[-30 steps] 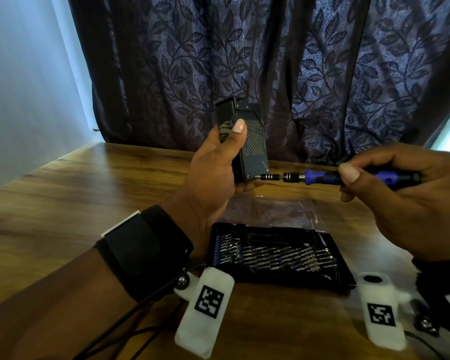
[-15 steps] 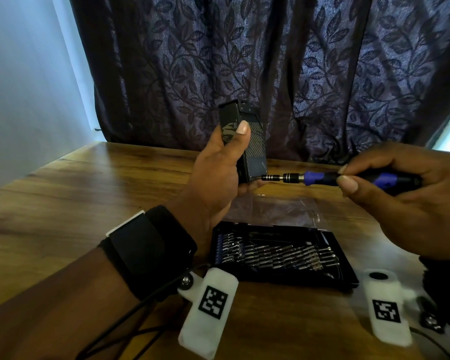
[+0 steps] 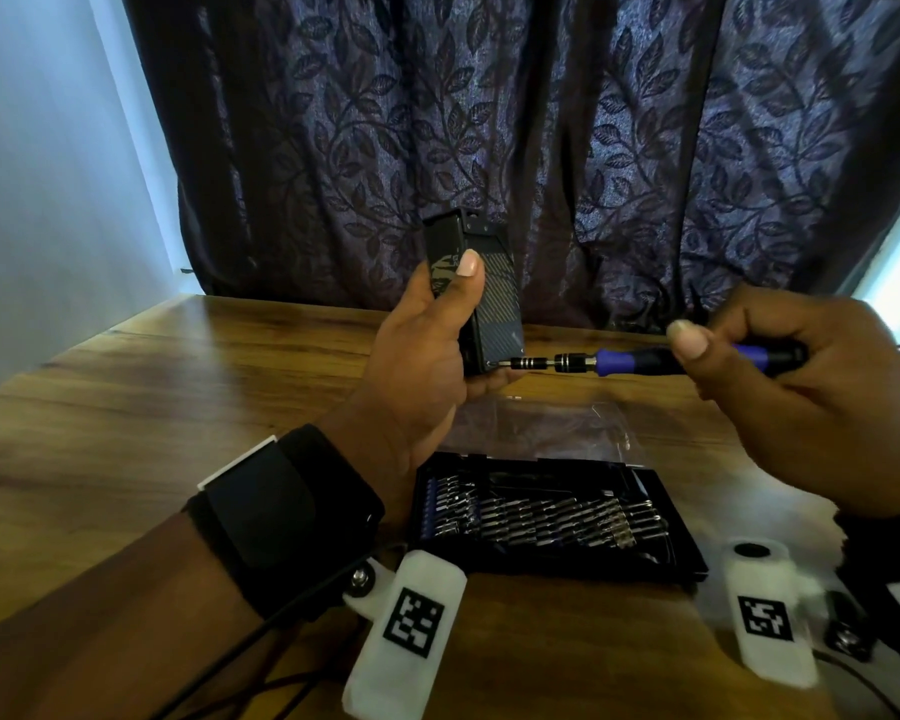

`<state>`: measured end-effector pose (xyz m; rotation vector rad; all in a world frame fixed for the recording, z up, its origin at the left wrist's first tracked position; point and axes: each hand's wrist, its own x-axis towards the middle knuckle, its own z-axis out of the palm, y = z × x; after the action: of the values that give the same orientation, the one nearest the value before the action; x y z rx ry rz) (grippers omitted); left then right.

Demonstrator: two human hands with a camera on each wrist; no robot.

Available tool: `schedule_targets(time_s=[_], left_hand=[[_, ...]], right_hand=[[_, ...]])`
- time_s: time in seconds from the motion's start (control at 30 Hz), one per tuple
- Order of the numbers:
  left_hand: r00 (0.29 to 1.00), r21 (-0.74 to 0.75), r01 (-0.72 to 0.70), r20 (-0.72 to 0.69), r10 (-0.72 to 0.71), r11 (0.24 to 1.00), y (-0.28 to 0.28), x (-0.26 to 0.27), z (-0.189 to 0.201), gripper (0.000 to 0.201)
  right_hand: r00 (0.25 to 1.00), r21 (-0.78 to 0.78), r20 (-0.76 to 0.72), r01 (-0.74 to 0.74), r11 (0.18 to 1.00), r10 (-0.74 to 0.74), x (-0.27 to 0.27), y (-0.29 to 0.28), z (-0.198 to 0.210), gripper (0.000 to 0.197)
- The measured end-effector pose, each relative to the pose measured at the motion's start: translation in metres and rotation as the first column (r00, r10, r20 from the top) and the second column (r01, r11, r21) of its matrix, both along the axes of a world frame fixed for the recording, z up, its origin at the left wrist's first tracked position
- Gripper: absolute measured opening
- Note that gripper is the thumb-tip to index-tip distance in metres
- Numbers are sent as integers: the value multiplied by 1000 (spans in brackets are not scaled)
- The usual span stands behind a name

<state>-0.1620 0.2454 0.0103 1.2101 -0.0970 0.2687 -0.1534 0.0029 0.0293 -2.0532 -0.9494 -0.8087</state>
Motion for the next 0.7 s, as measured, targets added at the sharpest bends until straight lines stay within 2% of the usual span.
schedule_targets(time_s=[0.17,0.27,0.4,0.53,0.63,0.7], left_hand=[[1000,20,9,10,-9,1000,-1,0,-2,35],[1000,29,3,7,-3,1000,-1,0,-2,36],[1000,48,2,4,-2,999,-2,0,-2,36],[1000,58,-5,5,5,998,-2,0,-2,37],[1000,59,-20,-1,20,998,0,0,-1,38],[1000,56,-26,-6,27,998,0,1,-1,38]], right_hand=[[986,57,-83,-140,989,144,3,-4,0,31],[994,19,-60,-93,996,94,3,-5,1,34],[995,16,-85,-58,998,59,4,-3,0,51],[981,41,-134,-133,990,137,3,-5,1,29],[988,-19,-115,-104,994,101,4,-6,1,31],[989,-34,-121,-85,996,80,5,-5,1,42]])
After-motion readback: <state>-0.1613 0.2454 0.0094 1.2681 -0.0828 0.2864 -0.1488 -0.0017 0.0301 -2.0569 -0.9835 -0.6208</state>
